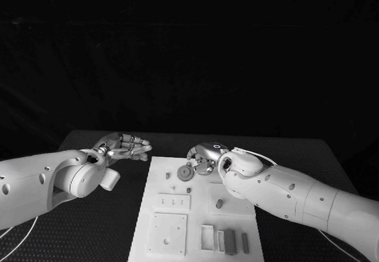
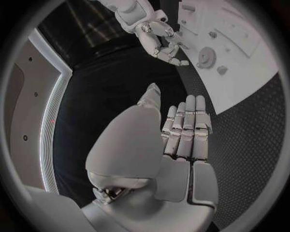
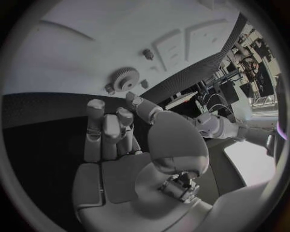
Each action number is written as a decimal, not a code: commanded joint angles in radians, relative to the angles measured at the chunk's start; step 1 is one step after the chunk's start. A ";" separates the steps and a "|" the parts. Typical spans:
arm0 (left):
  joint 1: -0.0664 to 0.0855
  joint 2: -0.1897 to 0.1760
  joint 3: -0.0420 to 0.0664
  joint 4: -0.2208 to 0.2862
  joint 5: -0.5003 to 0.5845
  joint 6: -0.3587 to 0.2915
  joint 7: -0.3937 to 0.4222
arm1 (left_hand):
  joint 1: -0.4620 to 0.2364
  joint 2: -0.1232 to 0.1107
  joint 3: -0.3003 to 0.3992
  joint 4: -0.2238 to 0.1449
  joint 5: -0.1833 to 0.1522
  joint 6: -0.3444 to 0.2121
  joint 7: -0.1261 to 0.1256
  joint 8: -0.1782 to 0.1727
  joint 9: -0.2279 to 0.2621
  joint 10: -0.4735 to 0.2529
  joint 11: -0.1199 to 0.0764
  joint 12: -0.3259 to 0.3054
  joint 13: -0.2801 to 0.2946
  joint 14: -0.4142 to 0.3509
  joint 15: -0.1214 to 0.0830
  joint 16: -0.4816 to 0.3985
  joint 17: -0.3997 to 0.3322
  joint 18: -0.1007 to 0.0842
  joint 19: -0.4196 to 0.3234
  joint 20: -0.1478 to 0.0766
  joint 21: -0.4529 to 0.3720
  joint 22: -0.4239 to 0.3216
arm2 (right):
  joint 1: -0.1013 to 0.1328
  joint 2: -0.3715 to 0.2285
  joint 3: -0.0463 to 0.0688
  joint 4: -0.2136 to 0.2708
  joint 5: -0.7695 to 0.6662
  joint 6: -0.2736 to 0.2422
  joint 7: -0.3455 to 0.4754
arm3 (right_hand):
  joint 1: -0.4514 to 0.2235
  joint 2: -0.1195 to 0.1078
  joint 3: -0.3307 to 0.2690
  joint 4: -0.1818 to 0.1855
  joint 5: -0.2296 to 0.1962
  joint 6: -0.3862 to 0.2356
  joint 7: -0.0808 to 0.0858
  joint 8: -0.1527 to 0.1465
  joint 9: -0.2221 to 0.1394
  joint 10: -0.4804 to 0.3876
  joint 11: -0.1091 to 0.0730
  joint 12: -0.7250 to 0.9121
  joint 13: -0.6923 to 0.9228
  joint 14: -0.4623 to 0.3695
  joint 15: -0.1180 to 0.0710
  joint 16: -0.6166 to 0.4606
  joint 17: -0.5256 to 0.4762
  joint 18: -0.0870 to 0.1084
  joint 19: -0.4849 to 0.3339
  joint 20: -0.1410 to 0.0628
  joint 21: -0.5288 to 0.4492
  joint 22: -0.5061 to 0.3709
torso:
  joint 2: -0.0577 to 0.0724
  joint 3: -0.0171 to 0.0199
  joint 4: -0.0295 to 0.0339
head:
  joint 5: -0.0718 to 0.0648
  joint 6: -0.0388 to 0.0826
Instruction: Assemble the parts on the task board
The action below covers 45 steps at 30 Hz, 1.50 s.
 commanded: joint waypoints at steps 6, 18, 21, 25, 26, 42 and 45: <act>0.001 0.002 0.001 0.001 0.003 0.016 0.005 | -0.007 0.000 -0.004 0.000 -0.005 -0.006 0.013 -0.004 -0.001 -0.003 0.003 -0.004 -0.002 0.006 -0.001 -0.004 0.002 0.003 0.005 0.003 -0.004 0.001 | -0.009 0.032 -0.012 -0.045 0.021 0.134 0.014 | -0.004 0.025 0.059 0.001 0.005 -0.007 -0.001 0.006 0.003 0.000 -0.009 0.008 -0.004 -0.001 -0.009 0.005 0.005 0.051 -0.006 0.009 0.000 0.021 | 0.000 -0.0028 -0.0016 | 0.004 -0.005; 0.001 0.002 0.001 0.002 0.003 0.017 0.003 | -0.007 0.001 -0.004 0.000 -0.005 -0.007 0.014 -0.004 -0.001 -0.003 0.003 -0.004 -0.002 0.006 0.000 -0.005 0.003 0.003 0.005 0.003 -0.004 0.001 | -0.020 0.067 -0.027 -0.089 0.026 0.163 0.015 | -0.046 0.061 0.091 -0.001 0.004 0.010 0.020 0.023 0.008 -0.005 0.012 0.016 -0.005 -0.003 0.011 0.009 0.007 0.051 -0.011 0.008 0.009 0.021 | 0.001 -0.0005 -0.0023 | 0.005 -0.010; 0.001 0.003 0.001 0.001 0.003 0.017 0.003 | -0.008 0.001 -0.004 0.000 -0.005 -0.007 0.014 -0.004 -0.001 -0.003 0.004 -0.004 -0.002 0.006 0.000 -0.005 0.003 0.003 0.005 0.003 -0.004 0.001 | -0.021 0.067 -0.028 -0.093 0.023 0.150 0.010 | -0.048 0.062 0.095 -0.001 0.004 0.005 0.021 0.022 0.007 -0.005 0.012 0.017 -0.005 -0.002 0.012 0.010 0.009 0.051 -0.011 0.007 0.011 0.021 | 0.001 -0.0002 -0.0020 | 0.004 -0.011; 0.001 0.002 0.001 0.000 0.003 0.016 0.003 | -0.008 0.001 -0.004 0.000 -0.005 -0.007 0.014 -0.004 -0.001 -0.003 0.004 -0.005 -0.002 0.006 0.000 -0.006 0.003 0.003 0.005 0.003 -0.004 0.001 | -0.022 0.067 -0.028 -0.101 0.016 0.145 0.008 | -0.048 0.061 0.097 -0.002 0.004 0.003 0.021 0.021 0.006 -0.006 0.013 0.018 -0.005 -0.002 0.012 0.010 0.009 0.051 -0.011 0.007 0.011 0.021 | 0.000 -0.0006 -0.0024 | 0.006 -0.011; 0.001 0.002 0.001 0.000 0.003 0.016 0.003 | -0.008 0.001 -0.004 0.000 -0.005 -0.007 0.014 -0.004 -0.001 -0.003 0.004 -0.005 -0.002 0.006 0.000 -0.006 0.003 0.003 0.005 0.003 -0.004 0.001 | -0.022 0.067 -0.028 -0.103 0.016 0.146 0.007 | -0.048 0.060 0.098 -0.002 0.004 0.003 0.021 0.021 0.006 -0.006 0.013 0.018 -0.005 -0.003 0.012 0.010 0.008 0.051 -0.011 0.006 0.012 0.021 | 0.000 -0.0005 -0.0030 | 0.006 -0.011; 0.001 0.005 0.001 -0.001 0.003 0.017 0.002 | -0.008 0.001 -0.004 -0.001 -0.005 -0.008 0.014 -0.004 -0.001 -0.003 0.004 -0.005 -0.002 0.006 0.000 -0.007 0.004 0.003 0.005 0.003 -0.005 0.001 | -0.023 0.077 -0.042 -0.109 0.018 0.113 0.017 | -0.049 0.058 0.108 -0.002 0.003 -0.015 0.022 0.015 0.004 -0.007 0.014 0.021 -0.006 -0.004 0.013 0.011 0.007 0.051 -0.013 0.005 0.016 0.021 | 0.000 0.0002 -0.0019 | 0.005 -0.012; 0.001 0.004 0.001 -0.002 0.003 0.016 0.002 | -0.008 0.001 -0.004 -0.001 -0.005 -0.008 0.014 -0.004 -0.001 -0.003 0.004 -0.005 -0.002 0.006 0.000 -0.007 0.004 0.003 0.005 0.003 -0.005 0.002 | -0.023 0.069 -0.042 -0.104 0.018 0.080 0.019 | -0.049 0.057 0.109 -0.002 0.003 -0.013 0.022 0.017 0.004 -0.008 0.013 0.021 -0.007 -0.004 0.013 0.011 0.007 0.051 -0.014 0.005 0.016 0.021 | -0.001 0.0007 -0.0028 | 0.006 -0.013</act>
